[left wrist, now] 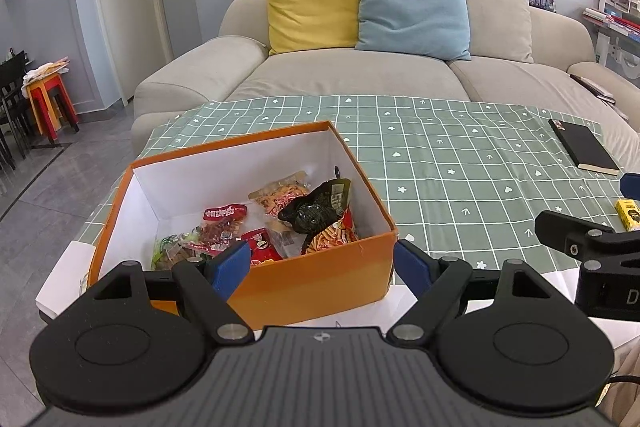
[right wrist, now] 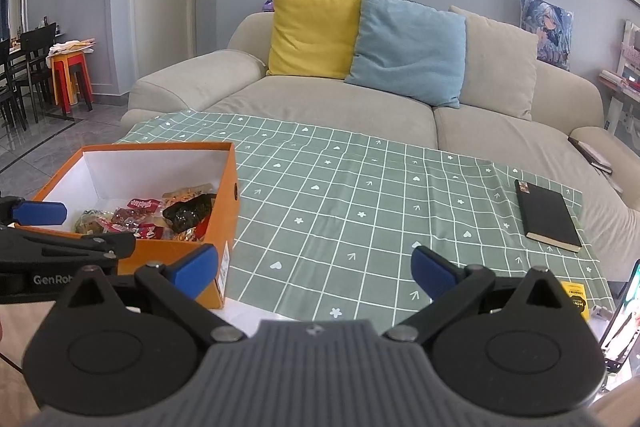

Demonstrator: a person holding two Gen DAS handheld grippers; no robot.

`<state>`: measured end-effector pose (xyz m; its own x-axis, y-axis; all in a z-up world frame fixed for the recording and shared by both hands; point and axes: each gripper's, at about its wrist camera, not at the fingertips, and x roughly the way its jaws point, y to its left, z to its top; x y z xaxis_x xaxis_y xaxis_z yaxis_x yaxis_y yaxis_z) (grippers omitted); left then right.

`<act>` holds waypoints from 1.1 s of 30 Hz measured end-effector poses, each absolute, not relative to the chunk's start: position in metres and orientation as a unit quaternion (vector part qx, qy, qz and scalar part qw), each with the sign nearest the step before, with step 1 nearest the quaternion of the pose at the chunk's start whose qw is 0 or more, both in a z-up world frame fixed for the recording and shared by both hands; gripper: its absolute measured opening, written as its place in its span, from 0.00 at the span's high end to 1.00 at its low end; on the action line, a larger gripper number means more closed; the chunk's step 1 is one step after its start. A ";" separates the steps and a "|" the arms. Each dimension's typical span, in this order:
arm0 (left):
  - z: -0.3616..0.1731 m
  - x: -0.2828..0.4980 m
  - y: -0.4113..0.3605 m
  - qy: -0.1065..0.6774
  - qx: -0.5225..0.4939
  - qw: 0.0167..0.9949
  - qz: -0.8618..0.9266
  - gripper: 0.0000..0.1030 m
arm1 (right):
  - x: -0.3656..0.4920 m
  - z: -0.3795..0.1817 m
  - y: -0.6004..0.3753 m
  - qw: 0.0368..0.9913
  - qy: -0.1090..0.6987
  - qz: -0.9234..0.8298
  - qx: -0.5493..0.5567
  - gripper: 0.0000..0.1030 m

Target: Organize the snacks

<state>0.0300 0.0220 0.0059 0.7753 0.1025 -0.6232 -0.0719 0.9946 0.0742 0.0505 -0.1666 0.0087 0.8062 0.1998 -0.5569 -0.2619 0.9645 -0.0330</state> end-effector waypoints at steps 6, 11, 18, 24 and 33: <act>0.006 0.029 0.023 0.332 0.021 0.942 0.049 0.08 | 0.050 0.009 -0.167 0.949 0.287 0.121 -0.054 0.04; 0.006 0.029 0.022 0.333 0.020 0.941 0.053 0.08 | 0.051 0.009 -0.167 0.949 0.287 0.121 -0.055 0.04; 0.006 0.028 0.023 0.333 0.019 0.941 0.055 0.08 | 0.051 0.009 -0.169 0.948 0.290 0.119 -0.051 0.04; 0.008 0.027 0.021 0.326 0.027 0.943 0.059 0.08 | 0.051 0.009 -0.169 0.948 0.292 0.118 -0.050 0.04; 0.009 0.025 0.021 0.324 0.021 0.944 0.056 0.08 | 0.051 0.008 -0.168 0.947 0.294 0.117 -0.048 0.04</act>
<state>0.0251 0.0214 0.0086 0.7842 0.1187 -0.6090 -0.0917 0.9929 0.0755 0.0513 -0.1682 0.0077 0.8000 0.1935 -0.5679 -0.2503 0.9679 -0.0228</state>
